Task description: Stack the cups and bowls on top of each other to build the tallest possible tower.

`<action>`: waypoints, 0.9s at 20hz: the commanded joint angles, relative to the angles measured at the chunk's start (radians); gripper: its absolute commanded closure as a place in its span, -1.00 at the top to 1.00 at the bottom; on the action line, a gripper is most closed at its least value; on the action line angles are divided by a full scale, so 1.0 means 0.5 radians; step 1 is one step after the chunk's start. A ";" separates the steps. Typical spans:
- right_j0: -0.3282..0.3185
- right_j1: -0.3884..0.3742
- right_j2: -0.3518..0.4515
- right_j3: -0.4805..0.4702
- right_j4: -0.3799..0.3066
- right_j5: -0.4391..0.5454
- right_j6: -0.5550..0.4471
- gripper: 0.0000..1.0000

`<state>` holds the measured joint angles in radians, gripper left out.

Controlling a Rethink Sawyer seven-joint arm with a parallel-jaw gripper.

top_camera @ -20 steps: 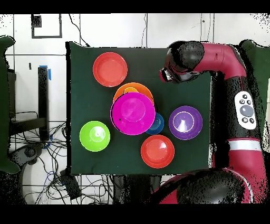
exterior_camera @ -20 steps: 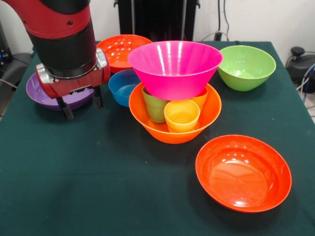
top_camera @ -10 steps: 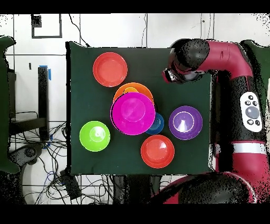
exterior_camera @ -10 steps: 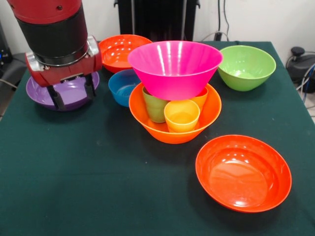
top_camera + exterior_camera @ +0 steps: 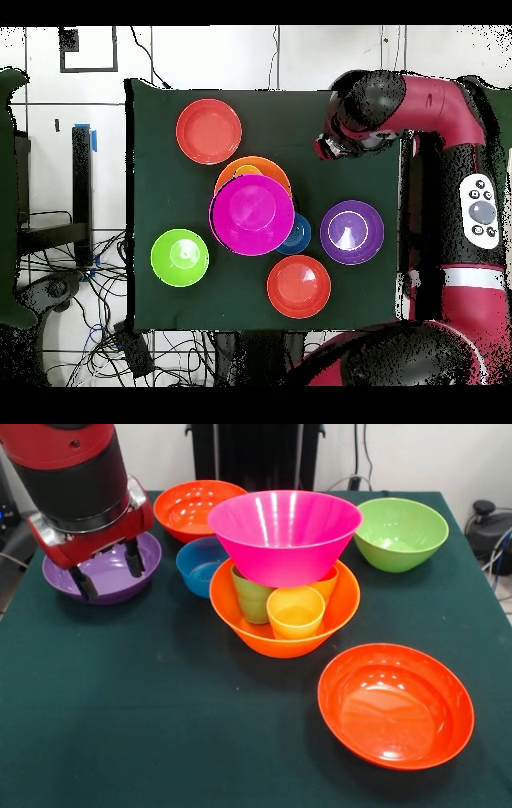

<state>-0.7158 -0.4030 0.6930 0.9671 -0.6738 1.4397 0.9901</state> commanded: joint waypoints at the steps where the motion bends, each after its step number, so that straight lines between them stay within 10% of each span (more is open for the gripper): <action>1: 0.013 0.178 0.065 -0.145 -0.152 0.133 -1.045 1.00; 18: 0.192 0.240 0.039 -0.290 -0.147 0.376 -1.616 1.00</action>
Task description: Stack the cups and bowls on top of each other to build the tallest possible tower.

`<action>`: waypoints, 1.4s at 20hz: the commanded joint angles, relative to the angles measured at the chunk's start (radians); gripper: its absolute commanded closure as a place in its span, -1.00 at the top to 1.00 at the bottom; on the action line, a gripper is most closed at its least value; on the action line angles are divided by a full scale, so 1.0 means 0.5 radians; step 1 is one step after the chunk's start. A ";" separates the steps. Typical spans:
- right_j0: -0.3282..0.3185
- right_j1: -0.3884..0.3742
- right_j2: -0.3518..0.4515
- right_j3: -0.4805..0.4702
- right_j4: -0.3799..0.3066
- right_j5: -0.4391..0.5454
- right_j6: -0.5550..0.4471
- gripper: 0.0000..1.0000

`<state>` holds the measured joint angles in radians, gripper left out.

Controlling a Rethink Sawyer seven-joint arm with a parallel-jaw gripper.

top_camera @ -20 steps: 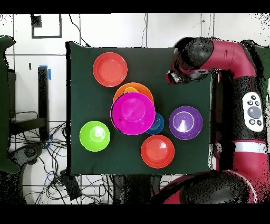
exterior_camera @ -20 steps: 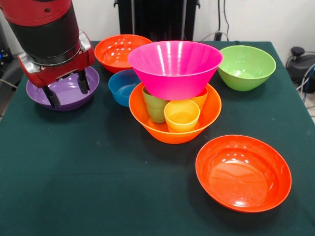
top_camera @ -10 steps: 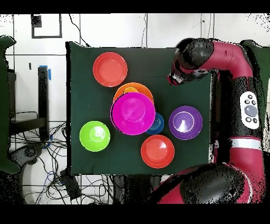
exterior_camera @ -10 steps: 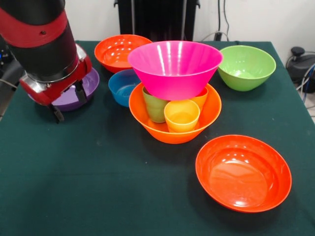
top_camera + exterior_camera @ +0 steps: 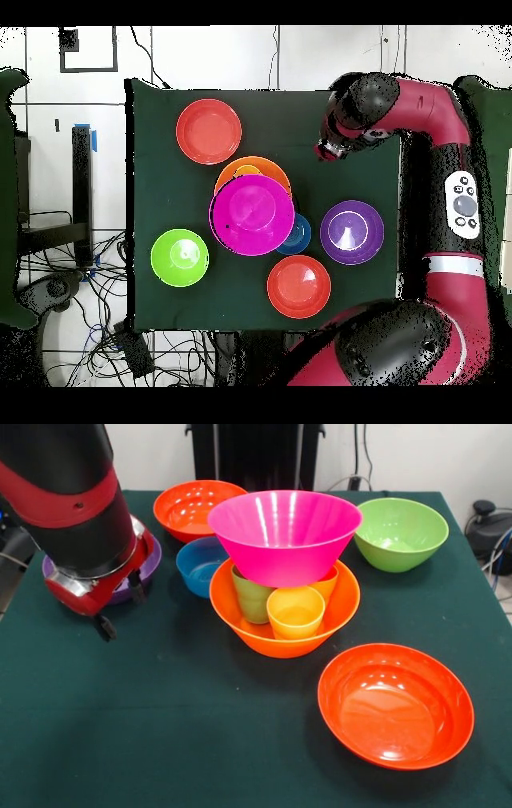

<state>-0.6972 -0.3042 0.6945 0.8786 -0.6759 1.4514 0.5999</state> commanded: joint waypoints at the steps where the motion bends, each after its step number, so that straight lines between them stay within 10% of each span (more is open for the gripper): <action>1: 0.170 0.052 0.038 -0.134 -0.151 0.376 -0.865 1.00; 28: 0.258 0.028 -0.097 -0.470 -0.435 0.506 -0.844 1.00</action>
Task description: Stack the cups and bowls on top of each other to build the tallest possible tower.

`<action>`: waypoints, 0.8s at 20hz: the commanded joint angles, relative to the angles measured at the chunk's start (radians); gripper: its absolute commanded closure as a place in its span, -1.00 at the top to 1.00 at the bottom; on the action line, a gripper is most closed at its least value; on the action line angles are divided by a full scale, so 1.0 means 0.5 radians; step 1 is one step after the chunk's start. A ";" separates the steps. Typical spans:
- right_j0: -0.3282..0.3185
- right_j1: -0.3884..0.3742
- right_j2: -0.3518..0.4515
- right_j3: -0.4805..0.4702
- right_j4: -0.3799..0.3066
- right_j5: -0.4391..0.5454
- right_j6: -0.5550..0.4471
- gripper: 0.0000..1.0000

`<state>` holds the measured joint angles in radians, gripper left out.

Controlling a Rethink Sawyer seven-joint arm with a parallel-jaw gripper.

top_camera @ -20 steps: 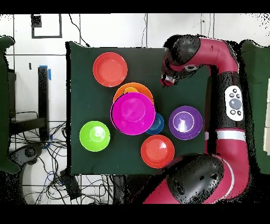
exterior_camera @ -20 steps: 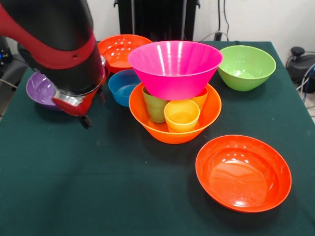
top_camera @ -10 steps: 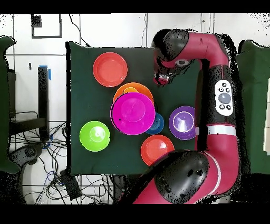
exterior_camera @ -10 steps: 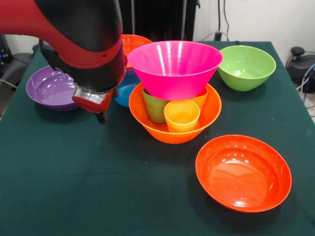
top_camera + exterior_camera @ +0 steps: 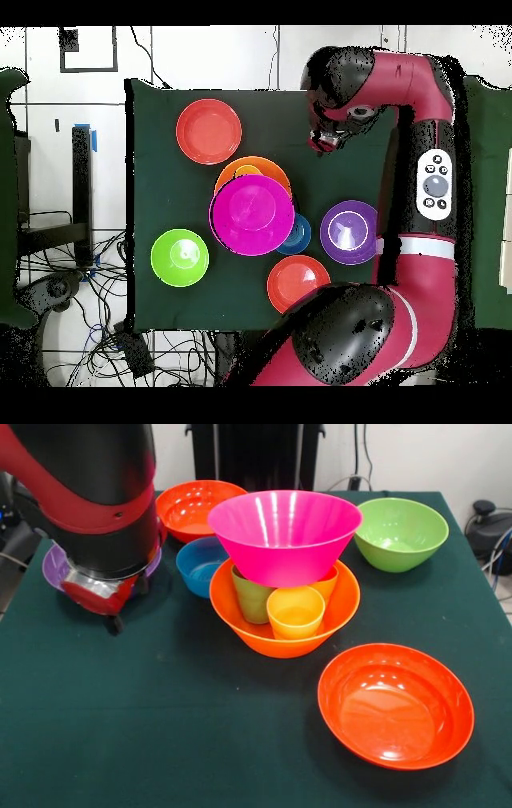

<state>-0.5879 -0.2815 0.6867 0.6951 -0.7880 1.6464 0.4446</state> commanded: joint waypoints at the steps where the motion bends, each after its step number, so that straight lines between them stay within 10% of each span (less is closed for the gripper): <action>1: 0.037 -0.031 -0.090 -0.081 -0.203 0.114 -0.528 1.00; 16: -0.029 -0.089 -0.170 0.142 -0.151 0.020 -0.562 1.00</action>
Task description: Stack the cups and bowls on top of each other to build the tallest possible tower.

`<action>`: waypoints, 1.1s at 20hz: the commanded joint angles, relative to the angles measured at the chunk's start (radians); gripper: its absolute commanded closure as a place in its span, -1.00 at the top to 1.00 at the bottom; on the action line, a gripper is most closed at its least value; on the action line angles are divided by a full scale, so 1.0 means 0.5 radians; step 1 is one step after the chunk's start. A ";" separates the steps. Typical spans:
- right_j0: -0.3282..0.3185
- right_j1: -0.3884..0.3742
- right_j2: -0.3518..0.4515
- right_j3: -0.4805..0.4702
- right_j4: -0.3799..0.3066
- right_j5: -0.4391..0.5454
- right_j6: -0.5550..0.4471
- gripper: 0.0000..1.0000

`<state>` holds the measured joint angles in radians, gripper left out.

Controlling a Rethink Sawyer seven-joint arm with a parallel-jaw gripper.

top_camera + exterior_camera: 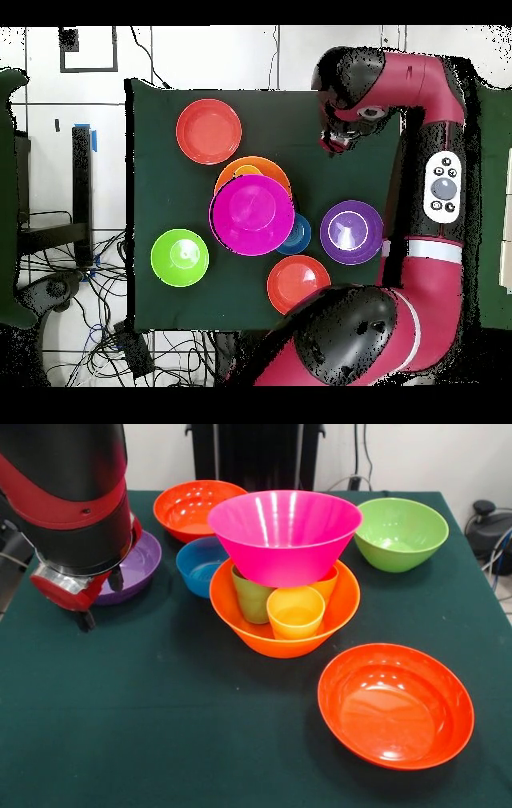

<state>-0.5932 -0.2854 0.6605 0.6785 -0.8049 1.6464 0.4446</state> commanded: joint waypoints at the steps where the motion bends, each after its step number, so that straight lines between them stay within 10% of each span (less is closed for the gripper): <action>1: -0.026 -0.089 -0.122 0.196 -0.109 0.010 -0.567 1.00; 22: -0.283 -0.302 -0.110 0.745 -0.016 -0.427 -0.437 1.00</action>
<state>-0.7241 -0.4179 0.6155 0.8887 -0.7970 1.5669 0.4446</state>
